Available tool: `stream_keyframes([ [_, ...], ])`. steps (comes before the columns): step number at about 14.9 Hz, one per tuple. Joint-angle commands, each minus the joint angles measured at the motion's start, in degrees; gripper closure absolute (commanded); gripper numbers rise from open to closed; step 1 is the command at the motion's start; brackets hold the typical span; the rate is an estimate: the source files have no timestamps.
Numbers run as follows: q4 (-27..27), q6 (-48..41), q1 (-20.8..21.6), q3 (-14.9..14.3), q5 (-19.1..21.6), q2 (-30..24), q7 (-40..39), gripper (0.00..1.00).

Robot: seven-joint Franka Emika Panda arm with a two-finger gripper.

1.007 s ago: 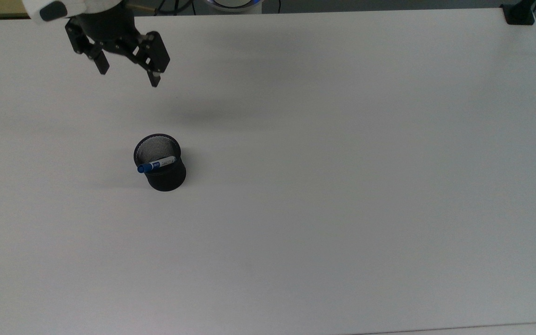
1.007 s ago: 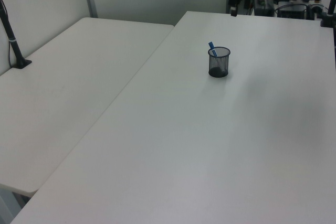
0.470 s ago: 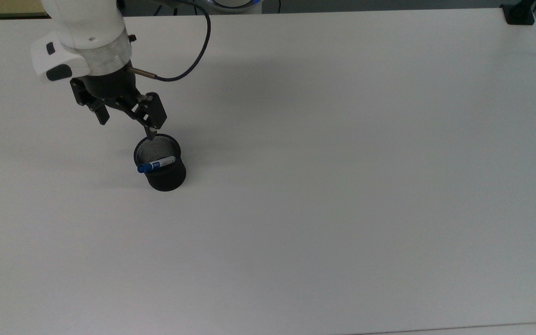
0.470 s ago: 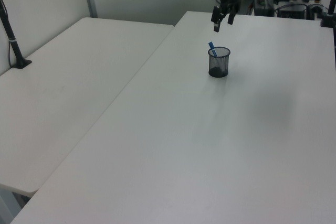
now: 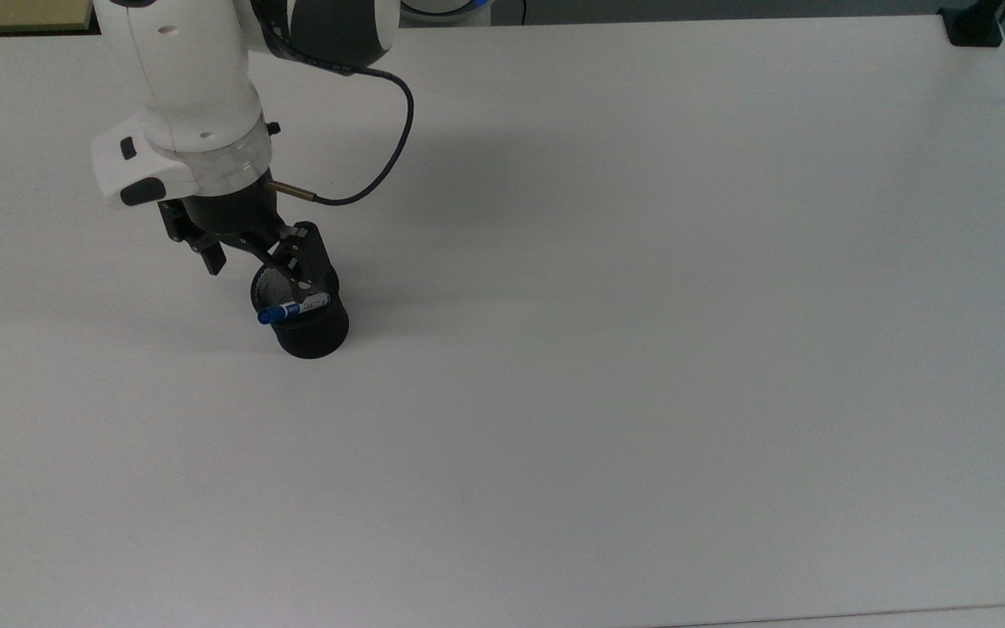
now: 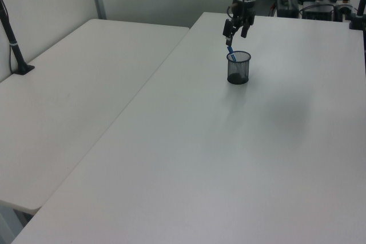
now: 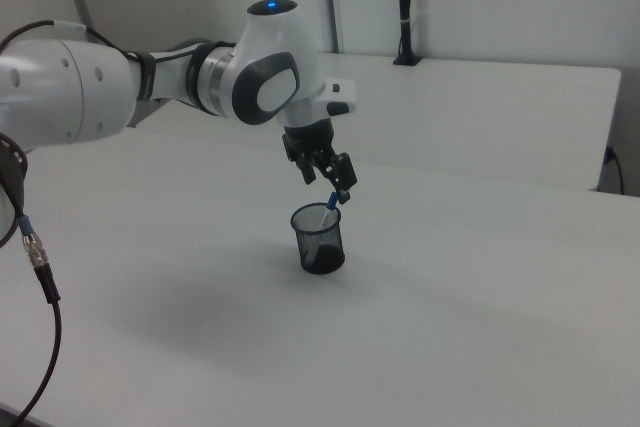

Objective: Remove the marker
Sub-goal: 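Lower the gripper and close it on the blue-capped marker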

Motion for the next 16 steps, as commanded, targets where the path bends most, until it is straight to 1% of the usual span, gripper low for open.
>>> stream_keyframes([
  [1,0.5,4.5,0.5,0.0,-0.3,1.5,2.8,0.14],
  [4,0.5,6.8,0.8,-0.1,-0.7,2.6,3.7,0.22],
  [7,0.5,6.9,1.0,0.0,-1.7,2.8,3.6,0.34],
  [9,0.5,6.9,1.0,0.1,-2.3,2.8,3.6,0.49],
  [13,0.5,6.9,1.0,0.2,-2.6,2.8,3.0,0.76],
  [14,0.4,6.9,1.0,0.2,-3.2,2.8,2.9,0.82],
  [15,0.4,6.9,1.1,0.2,-3.4,2.8,2.9,0.88],
  [16,0.4,6.9,1.4,0.2,-3.5,2.8,2.9,0.91],
])
